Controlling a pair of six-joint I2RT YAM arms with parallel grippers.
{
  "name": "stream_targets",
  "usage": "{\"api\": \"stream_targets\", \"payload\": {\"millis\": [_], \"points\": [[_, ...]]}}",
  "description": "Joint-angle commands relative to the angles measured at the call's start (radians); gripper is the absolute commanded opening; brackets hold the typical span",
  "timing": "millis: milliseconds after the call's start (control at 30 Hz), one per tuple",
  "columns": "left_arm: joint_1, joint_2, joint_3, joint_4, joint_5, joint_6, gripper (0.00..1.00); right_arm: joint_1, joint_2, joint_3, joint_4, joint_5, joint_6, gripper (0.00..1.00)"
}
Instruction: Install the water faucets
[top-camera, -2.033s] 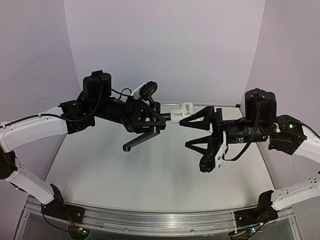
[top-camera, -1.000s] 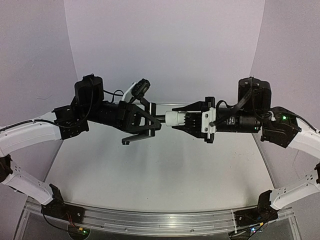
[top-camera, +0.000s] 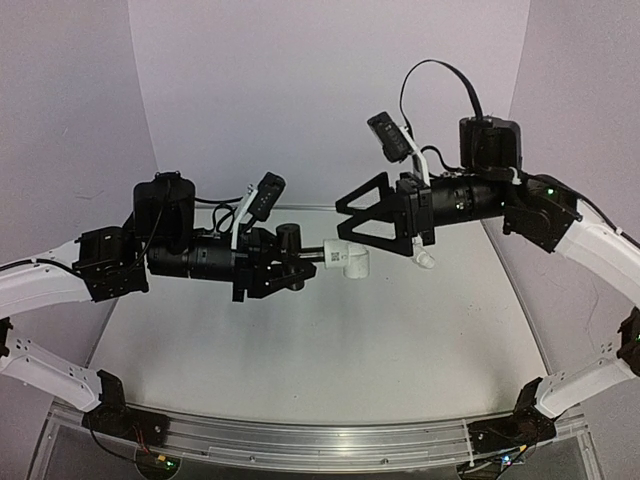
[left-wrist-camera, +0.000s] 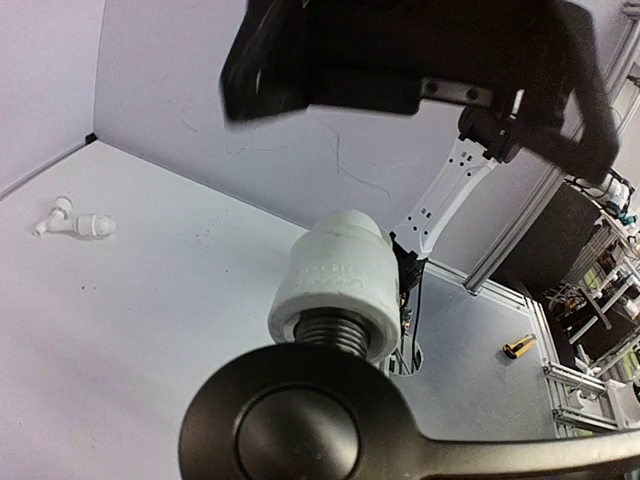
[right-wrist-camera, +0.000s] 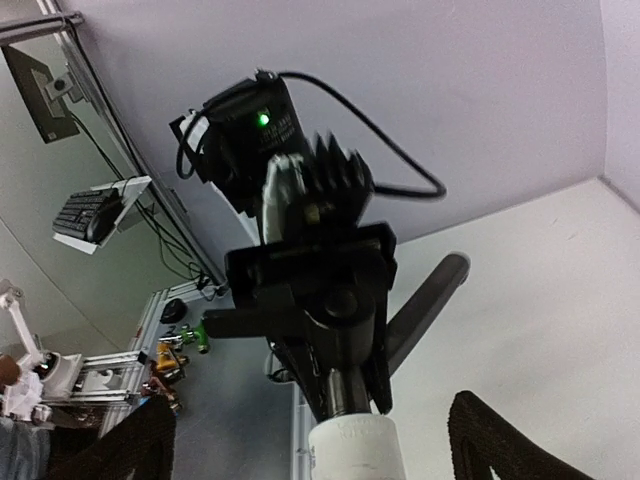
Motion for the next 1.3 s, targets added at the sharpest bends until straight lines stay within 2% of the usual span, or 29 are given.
{"api": "stream_targets", "payload": {"millis": [0,100,200,267,533,733,933,1133,1267], "points": [[0.001,-0.016,0.091,0.056,-0.024,-0.155,0.0,-0.003,-0.055,0.091,-0.077,0.206,-0.319,0.98],[0.014,-0.004,0.08,0.094,0.018,-0.256,0.0,-0.002,-0.088,0.083,-0.13,0.278,-0.605,0.98],[0.052,0.002,0.01,0.25,0.12,-0.438,0.0,-0.002,-0.14,0.034,-0.145,0.31,-0.883,0.98],[0.072,0.001,-0.015,0.296,0.134,-0.531,0.0,0.005,-0.175,-0.01,-0.149,0.326,-1.057,0.98],[0.117,-0.008,-0.043,0.354,0.218,-0.697,0.0,0.092,-0.278,-0.206,-0.093,0.425,-1.561,0.96],[0.119,0.058,-0.017,0.416,0.365,-0.757,0.0,0.137,-0.303,-0.331,0.032,0.468,-1.776,0.93],[0.121,0.143,0.032,0.448,0.511,-0.823,0.0,0.142,-0.326,-0.434,0.2,0.444,-1.939,0.9],[0.121,0.173,0.037,0.483,0.538,-0.852,0.0,0.146,-0.316,-0.481,0.281,0.44,-2.021,0.74],[0.12,0.156,0.025,0.473,0.49,-0.829,0.0,0.152,-0.31,-0.464,0.285,0.433,-1.944,0.56]]}}
